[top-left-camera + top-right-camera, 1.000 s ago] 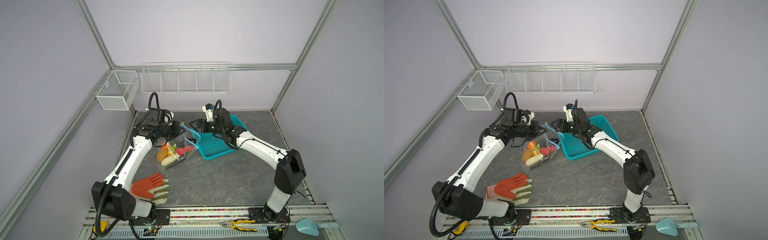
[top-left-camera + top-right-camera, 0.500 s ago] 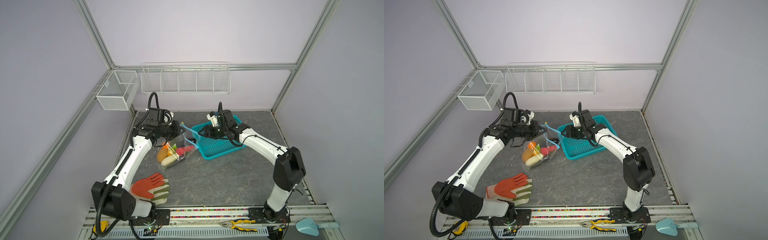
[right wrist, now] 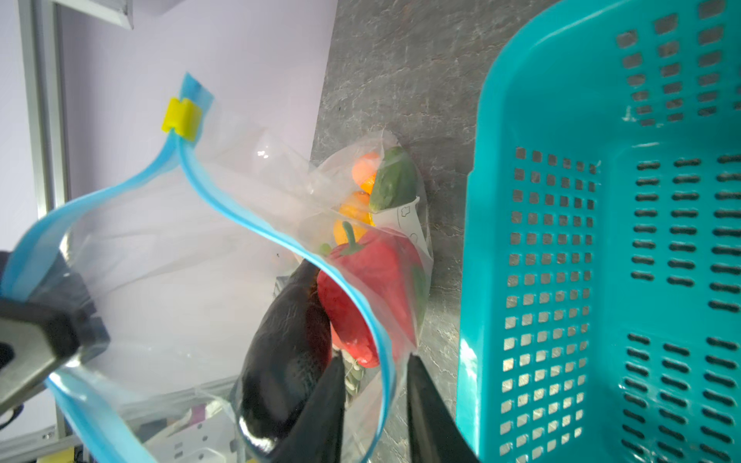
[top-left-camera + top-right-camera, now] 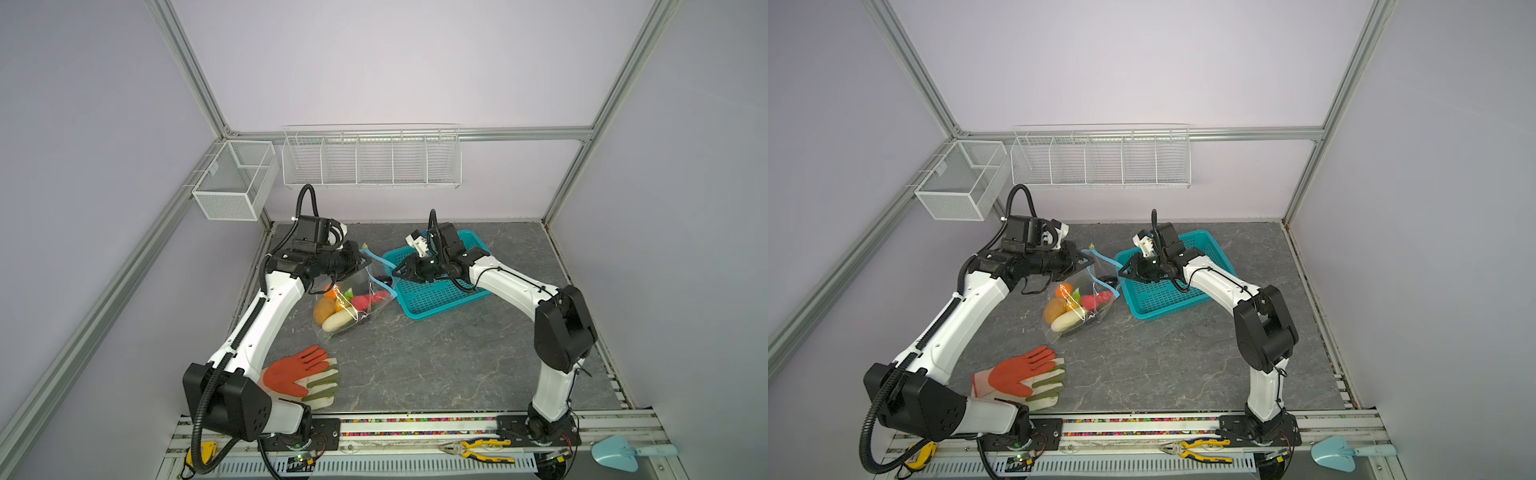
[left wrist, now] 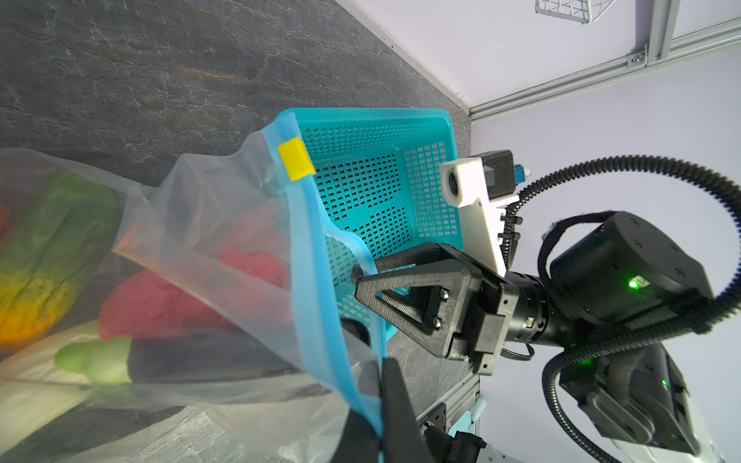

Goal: Place the food in the zip-top bag and seal the zipper
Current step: 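Lower the eggplant into the bag held by the left gripper and release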

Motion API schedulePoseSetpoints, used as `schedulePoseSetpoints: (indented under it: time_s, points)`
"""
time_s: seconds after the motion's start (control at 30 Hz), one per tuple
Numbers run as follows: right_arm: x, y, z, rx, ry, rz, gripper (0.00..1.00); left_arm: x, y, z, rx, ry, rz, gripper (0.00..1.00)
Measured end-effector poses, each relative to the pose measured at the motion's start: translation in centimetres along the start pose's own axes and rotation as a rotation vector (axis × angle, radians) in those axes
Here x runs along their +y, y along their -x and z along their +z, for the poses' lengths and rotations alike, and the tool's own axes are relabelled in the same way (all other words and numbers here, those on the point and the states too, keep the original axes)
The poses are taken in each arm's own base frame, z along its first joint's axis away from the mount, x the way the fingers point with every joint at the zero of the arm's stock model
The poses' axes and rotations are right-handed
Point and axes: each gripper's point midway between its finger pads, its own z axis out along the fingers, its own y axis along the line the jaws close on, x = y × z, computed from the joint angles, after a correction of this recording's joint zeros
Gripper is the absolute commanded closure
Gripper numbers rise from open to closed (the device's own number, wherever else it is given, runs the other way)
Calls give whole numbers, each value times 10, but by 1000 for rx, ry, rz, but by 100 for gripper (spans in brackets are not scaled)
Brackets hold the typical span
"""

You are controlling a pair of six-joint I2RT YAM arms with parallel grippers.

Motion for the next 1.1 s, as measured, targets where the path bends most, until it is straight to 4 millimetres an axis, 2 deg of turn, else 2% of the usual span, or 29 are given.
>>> schedulePoseSetpoints:
  time_s: [0.37,0.63,0.87,1.1]
  points:
    - [4,-2,7,20,44,12,90,1,-1,0,2,2,-2,100]
    - [15,1,7,12,59,-5,93,0,0,-2,0,7,-2,100]
    - [30,12,2,-12,82,-36,93,-10,10,-18,-50,6,12,100]
    - [40,19,-2,-30,96,-55,93,-9,14,-35,-89,21,10,100]
